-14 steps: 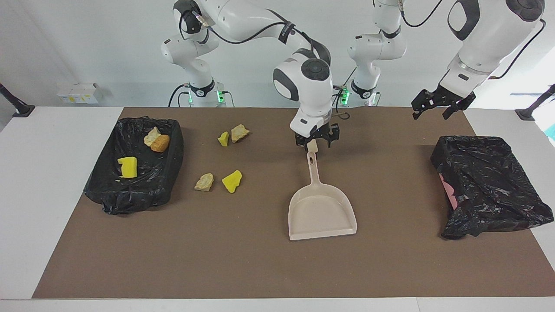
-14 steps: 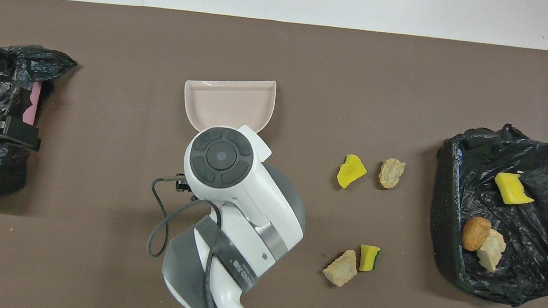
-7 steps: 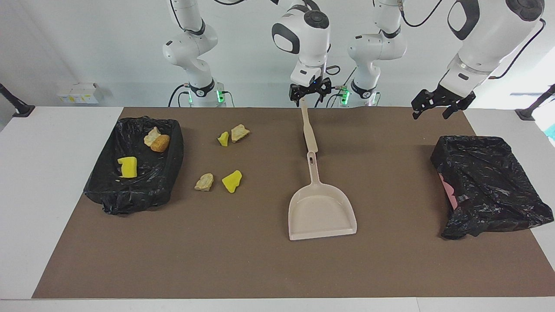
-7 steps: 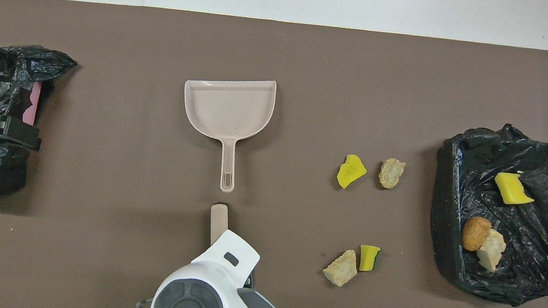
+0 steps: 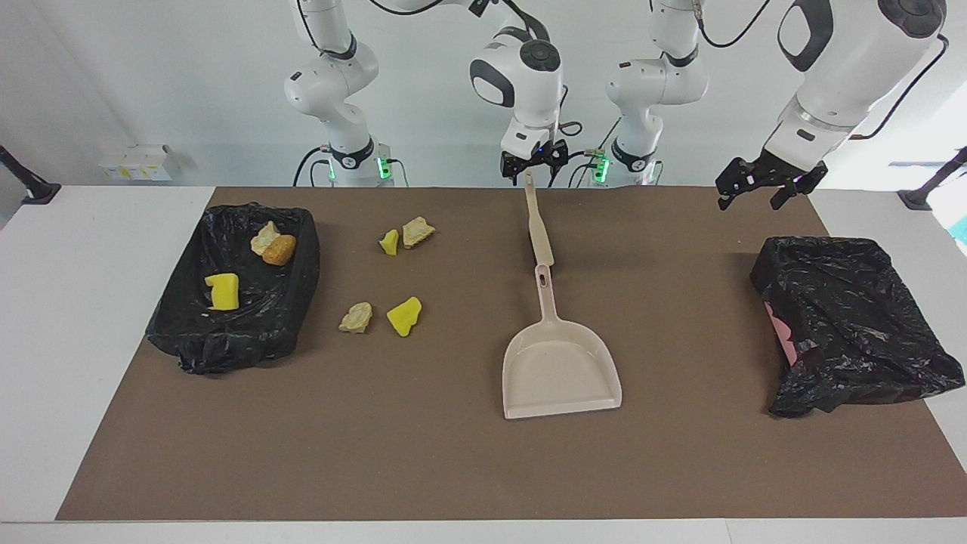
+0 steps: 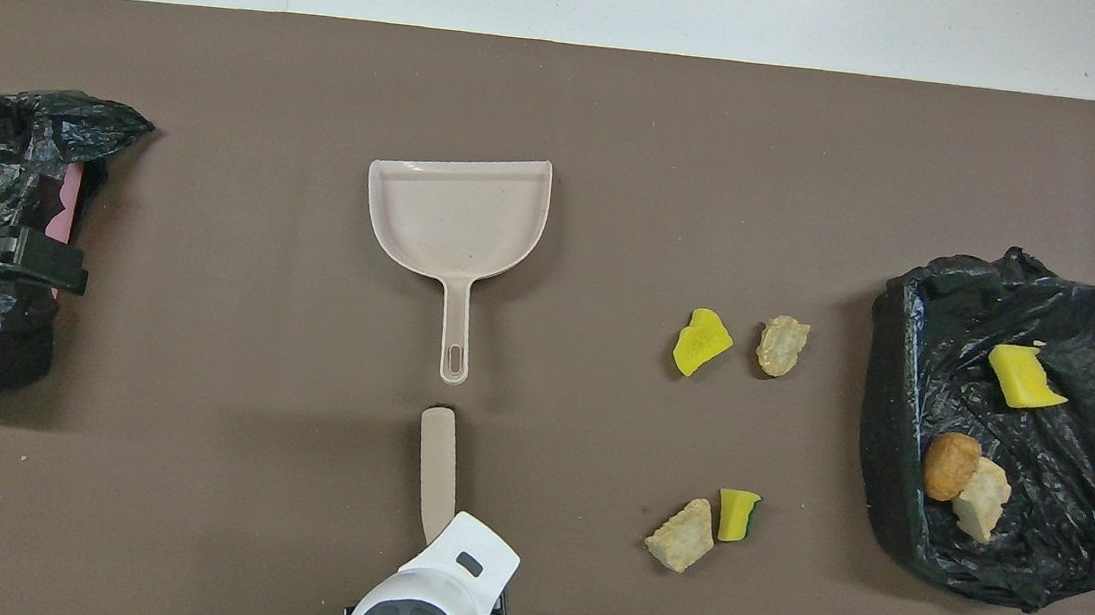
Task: Sweep and dump trash in bin
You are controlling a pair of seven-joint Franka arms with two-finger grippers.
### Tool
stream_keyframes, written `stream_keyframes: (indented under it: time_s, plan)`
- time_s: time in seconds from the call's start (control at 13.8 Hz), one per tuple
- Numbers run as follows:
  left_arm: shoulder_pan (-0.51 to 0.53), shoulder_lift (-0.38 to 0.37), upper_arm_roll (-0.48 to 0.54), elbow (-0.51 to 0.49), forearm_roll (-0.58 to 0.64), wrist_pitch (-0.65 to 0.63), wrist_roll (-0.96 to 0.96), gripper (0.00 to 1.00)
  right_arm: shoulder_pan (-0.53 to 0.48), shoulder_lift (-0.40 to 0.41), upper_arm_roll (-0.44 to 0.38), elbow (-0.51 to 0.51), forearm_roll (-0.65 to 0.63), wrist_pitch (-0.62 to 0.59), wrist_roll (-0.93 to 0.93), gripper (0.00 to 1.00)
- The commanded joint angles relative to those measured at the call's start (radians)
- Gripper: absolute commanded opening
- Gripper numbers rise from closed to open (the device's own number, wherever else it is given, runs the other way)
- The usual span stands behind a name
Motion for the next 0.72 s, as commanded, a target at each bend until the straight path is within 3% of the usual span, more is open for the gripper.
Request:
stream_keyframes:
  time_s: [0.0,0.14,0.29,0.36,0.65]
  plan:
    - [-0.019,-0.014,-0.004,-0.043,0.000,0.071,-0.002,1.00,0.007,-0.003,-0.004,-0.051,0.028,0.041,-0.027,0.98]
    - [-0.021,0.004,-0.007,-0.031,0.000,0.077,-0.004,1.00,0.007,0.017,-0.004,-0.059,0.031,0.054,-0.046,0.90]
    - [-0.033,0.023,-0.013,-0.026,-0.021,0.112,-0.016,1.00,0.006,0.025,-0.004,-0.062,0.044,0.103,-0.044,0.66]
    - [-0.053,0.041,-0.013,-0.026,-0.021,0.134,-0.028,1.00,0.006,0.035,-0.004,-0.062,0.050,0.108,-0.044,0.60]
    - [-0.087,0.072,-0.015,-0.029,-0.026,0.183,-0.036,1.00,0.003,0.043,-0.004,-0.068,0.084,0.119,-0.058,0.49]
